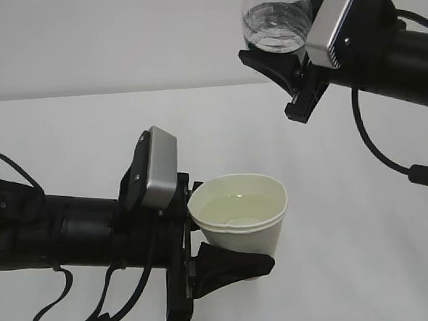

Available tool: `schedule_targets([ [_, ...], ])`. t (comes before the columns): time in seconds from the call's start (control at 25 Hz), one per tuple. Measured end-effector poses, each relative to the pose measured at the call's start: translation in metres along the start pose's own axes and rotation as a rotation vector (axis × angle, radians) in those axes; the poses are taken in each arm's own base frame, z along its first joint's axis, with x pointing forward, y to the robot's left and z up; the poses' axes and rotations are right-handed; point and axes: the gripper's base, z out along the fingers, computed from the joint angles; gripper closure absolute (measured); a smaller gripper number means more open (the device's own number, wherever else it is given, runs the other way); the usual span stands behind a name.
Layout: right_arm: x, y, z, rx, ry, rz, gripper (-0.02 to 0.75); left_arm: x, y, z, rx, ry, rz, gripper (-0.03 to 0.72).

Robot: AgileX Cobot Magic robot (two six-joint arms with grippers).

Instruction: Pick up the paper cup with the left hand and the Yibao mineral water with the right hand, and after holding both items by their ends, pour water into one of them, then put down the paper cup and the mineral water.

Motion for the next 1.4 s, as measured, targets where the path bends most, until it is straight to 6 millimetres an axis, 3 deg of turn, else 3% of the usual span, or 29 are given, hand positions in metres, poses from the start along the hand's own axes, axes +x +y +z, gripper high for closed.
schedule_targets([
  [1.4,0.0049,-0.003,-0.0002,0.039,0.05,0.235,0.305,0.0,0.0,0.0,0.0,0.0,0.0,0.259],
])
